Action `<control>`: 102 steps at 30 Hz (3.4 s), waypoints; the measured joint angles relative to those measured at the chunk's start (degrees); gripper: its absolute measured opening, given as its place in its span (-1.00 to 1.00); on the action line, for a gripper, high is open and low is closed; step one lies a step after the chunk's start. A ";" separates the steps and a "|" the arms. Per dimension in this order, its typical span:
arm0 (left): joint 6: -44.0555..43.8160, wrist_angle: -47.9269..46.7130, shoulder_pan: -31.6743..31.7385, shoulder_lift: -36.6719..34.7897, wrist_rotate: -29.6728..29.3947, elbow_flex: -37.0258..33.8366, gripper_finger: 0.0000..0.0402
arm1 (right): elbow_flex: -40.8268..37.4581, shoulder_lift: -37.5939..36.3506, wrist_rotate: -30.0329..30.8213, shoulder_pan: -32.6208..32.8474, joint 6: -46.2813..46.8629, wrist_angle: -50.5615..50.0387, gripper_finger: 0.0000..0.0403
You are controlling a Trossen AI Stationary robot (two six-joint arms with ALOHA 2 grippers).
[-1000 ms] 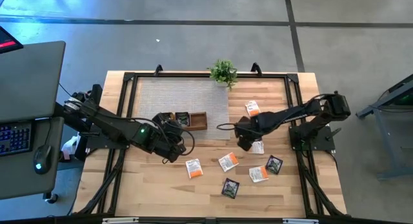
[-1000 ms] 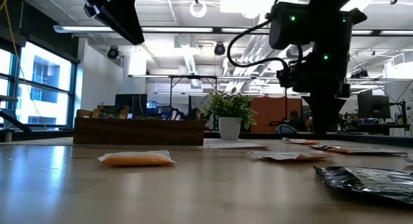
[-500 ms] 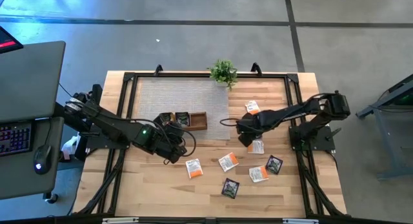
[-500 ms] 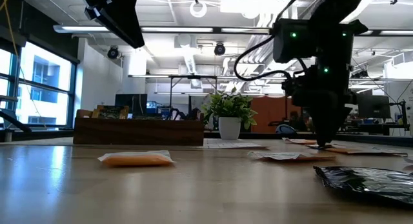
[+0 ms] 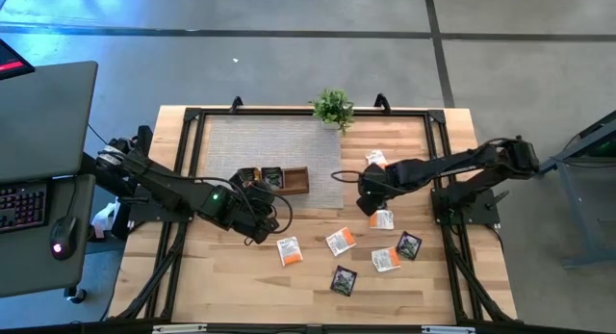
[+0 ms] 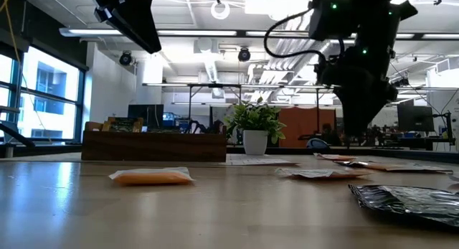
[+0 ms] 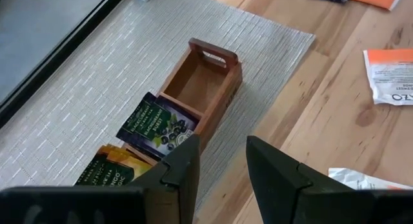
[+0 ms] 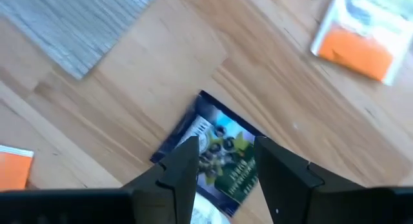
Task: Pick & Place Tea
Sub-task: Put the purple tea bag into the middle section of the wooden organizer
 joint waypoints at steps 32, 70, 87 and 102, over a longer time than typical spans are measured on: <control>0.22 1.44 0.00 -0.04 1.22 -0.87 -0.38 | -14.89 -0.36 -1.20 -5.49 3.85 16.45 -0.28; 3.06 -0.48 -0.04 -6.48 -3.70 -0.76 -0.38 | 27.99 33.29 44.27 11.41 -74.49 60.24 -0.99; 2.99 -2.54 -0.12 -7.58 -5.07 -0.74 -0.38 | 47.47 49.92 39.32 5.81 -86.00 53.89 -0.95; 4.08 -1.61 -0.13 -7.58 -5.43 -0.74 -0.38 | 47.54 49.91 34.29 2.79 -79.17 49.02 -0.55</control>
